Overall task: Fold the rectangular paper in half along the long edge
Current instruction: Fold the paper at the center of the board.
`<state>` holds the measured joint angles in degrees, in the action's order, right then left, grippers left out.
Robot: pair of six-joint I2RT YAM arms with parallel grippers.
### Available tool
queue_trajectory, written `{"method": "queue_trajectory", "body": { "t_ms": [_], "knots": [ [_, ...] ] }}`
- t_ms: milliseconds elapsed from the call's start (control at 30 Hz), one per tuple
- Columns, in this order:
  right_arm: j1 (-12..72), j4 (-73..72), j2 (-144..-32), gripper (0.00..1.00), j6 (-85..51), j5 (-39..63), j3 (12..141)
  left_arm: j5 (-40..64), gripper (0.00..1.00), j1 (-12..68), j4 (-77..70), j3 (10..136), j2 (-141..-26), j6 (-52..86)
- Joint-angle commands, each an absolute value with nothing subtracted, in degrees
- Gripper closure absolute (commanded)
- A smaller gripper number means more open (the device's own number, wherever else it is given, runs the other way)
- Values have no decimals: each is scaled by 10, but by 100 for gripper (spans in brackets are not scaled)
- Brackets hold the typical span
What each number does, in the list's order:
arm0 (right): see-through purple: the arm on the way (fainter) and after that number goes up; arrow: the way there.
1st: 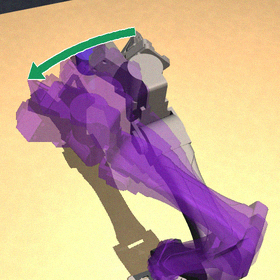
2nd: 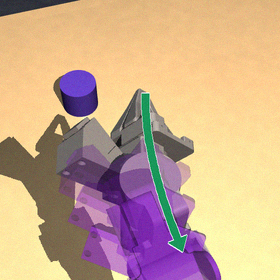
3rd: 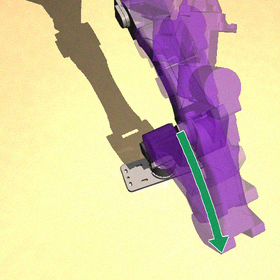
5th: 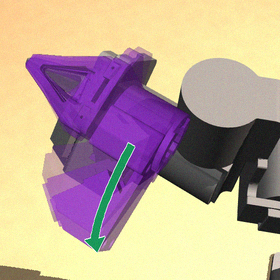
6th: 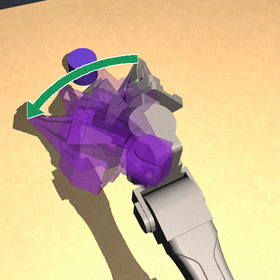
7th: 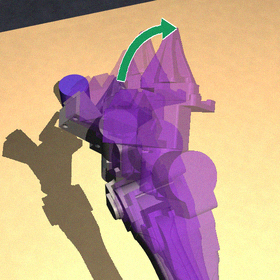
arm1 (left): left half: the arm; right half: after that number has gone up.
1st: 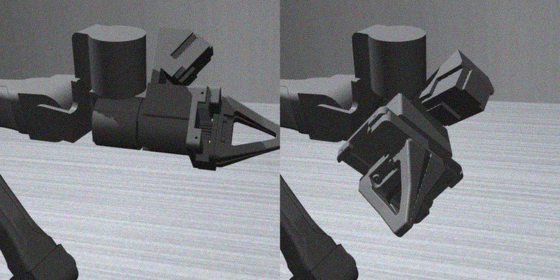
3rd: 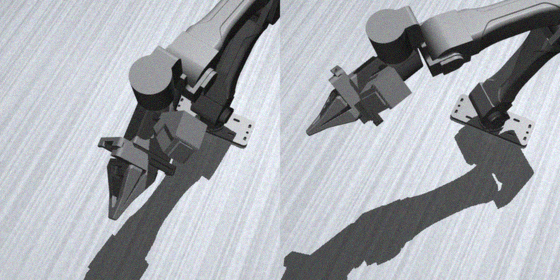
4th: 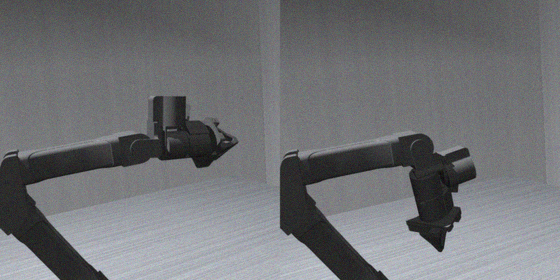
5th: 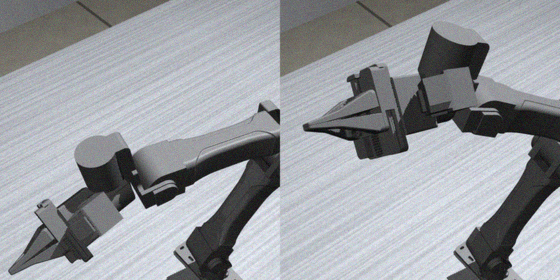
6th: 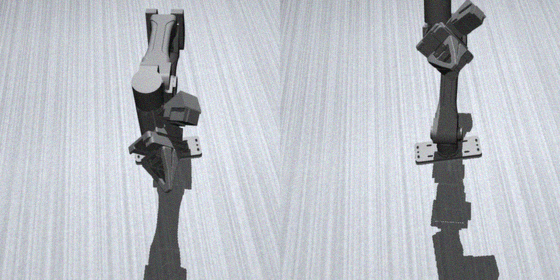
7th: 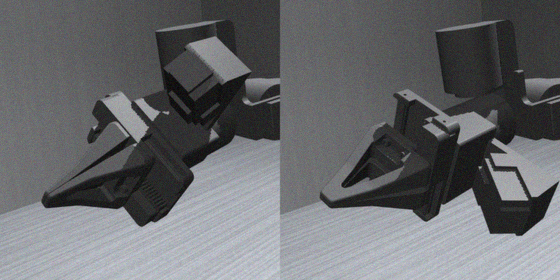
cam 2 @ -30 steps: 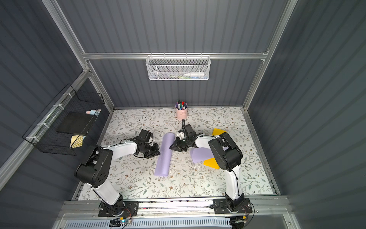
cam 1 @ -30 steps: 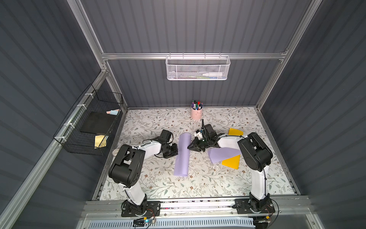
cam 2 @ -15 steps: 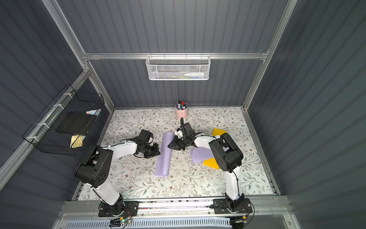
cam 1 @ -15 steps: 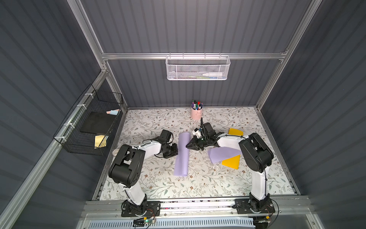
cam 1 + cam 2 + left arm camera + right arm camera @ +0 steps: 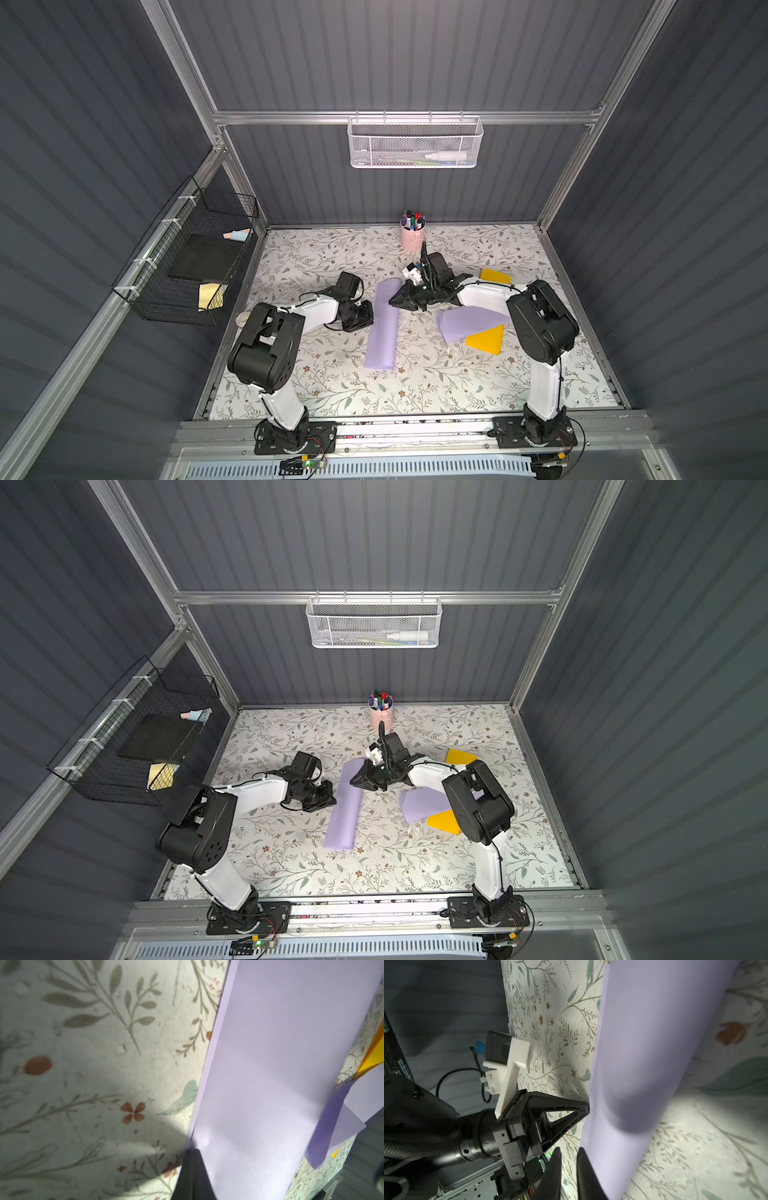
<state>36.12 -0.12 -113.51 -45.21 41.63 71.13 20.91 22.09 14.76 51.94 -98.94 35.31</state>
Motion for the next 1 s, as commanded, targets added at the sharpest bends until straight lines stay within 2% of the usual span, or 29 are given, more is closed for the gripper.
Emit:
{"method": "queue_trajectory", "body": {
  "t_ms": [0, 533, 967],
  "knots": [
    [362, -7, -1162, 82, -451, 423, 703, 184, 100, 222, 198, 505, -1010, 339],
    [353, -98, -1213, 82, -492, 458, 676, 184, 100, 222, 201, 507, -1010, 337],
    [352, -109, -1234, 82, -494, 467, 676, 184, 100, 222, 204, 511, -1011, 336]
  ]
}}
